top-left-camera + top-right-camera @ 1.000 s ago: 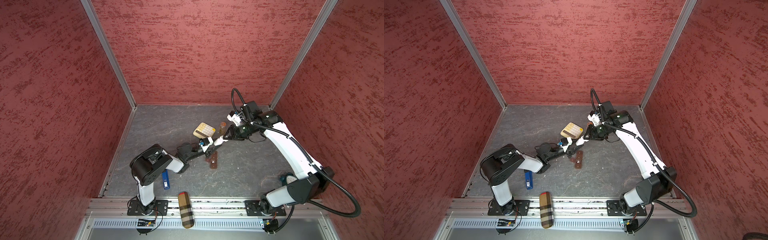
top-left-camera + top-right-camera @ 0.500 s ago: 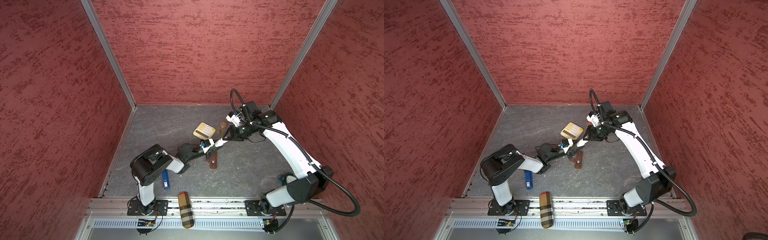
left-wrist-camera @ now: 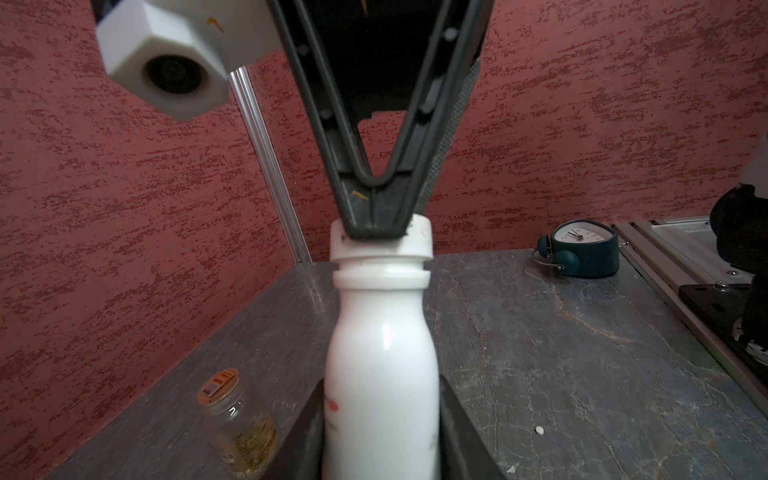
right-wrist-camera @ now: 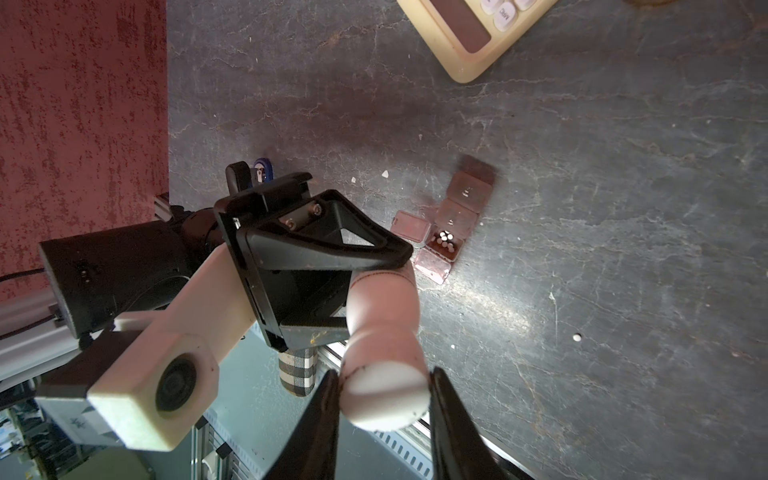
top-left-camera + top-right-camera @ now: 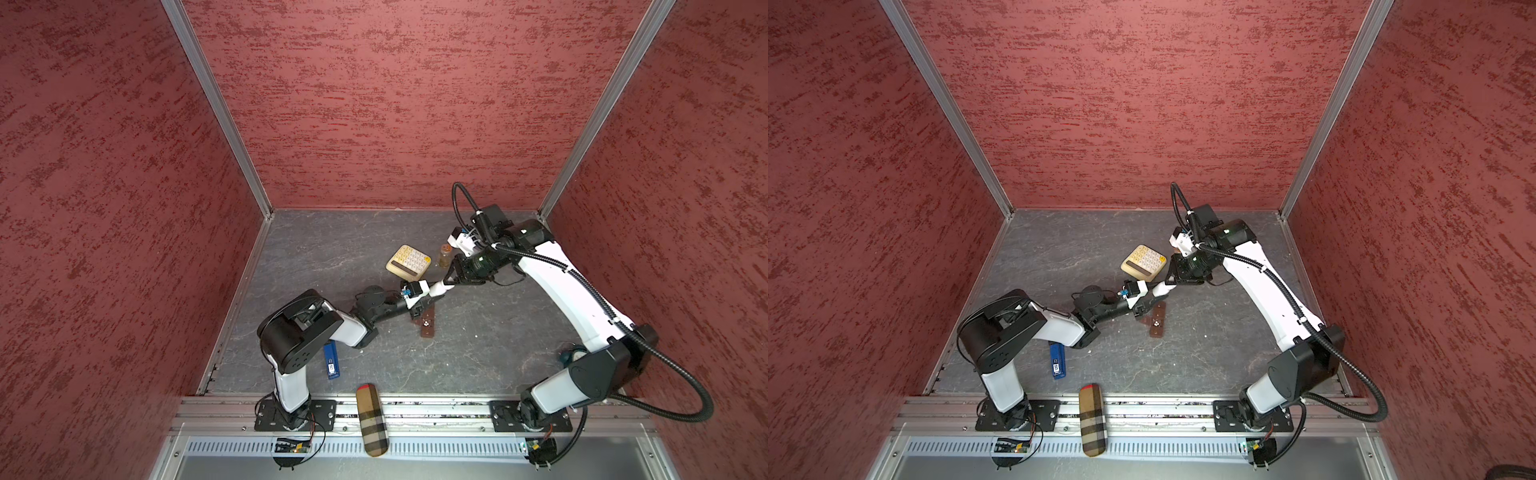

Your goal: Sort the pills into containers

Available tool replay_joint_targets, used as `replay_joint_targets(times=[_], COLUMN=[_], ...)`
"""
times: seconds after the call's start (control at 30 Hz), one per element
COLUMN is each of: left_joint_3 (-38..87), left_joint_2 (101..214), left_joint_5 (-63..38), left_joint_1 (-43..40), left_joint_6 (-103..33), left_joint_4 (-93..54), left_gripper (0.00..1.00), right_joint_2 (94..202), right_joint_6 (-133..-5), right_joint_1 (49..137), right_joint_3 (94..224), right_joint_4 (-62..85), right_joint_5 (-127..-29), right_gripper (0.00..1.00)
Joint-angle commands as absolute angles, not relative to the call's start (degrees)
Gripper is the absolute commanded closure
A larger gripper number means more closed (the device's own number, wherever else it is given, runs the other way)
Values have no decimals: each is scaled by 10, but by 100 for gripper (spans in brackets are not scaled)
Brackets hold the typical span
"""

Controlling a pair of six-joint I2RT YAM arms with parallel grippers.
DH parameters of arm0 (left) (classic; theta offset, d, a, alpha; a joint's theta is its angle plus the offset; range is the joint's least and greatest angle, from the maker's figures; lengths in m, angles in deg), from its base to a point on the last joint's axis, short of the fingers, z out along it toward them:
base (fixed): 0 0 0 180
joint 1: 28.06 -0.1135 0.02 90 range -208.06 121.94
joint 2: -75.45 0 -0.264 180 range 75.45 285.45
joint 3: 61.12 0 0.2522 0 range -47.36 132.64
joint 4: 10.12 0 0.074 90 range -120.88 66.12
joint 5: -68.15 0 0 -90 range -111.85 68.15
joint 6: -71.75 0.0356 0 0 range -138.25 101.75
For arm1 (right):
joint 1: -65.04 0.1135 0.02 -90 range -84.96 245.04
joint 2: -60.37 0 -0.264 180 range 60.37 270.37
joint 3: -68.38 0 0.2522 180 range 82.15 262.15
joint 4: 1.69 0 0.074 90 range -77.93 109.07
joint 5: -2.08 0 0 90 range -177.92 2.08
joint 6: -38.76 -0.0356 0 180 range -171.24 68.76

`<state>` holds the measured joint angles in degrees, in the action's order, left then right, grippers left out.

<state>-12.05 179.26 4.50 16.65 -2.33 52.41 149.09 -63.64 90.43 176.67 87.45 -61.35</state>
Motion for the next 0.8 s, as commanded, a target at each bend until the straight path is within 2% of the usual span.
replay_joint_targets(times=[0.0, 0.23, 0.5, 0.77], left_joint_3=[-122, -122, -120, -116], left_joint_2=[1774, 1774, 1785, 1789], left_joint_5=[50, 23, -36, -39], left_joint_1=[172, 183, 197, 197], left_joint_6=[-8, 21, 64, 81], left_joint_4=[528, 532, 566, 570], left_gripper=[100, 100, 100, 100], right_joint_2=[1497, 1501, 1486, 1470], right_joint_6=[-628, -660, -787, -838], right_joint_1=[916, 917, 917, 917], right_joint_3=[1788, 1789, 1752, 1723], right_joint_4=[887, 880, 835, 826], right_joint_5=[-616, -611, -607, -626], right_gripper=[74, 74, 74, 68])
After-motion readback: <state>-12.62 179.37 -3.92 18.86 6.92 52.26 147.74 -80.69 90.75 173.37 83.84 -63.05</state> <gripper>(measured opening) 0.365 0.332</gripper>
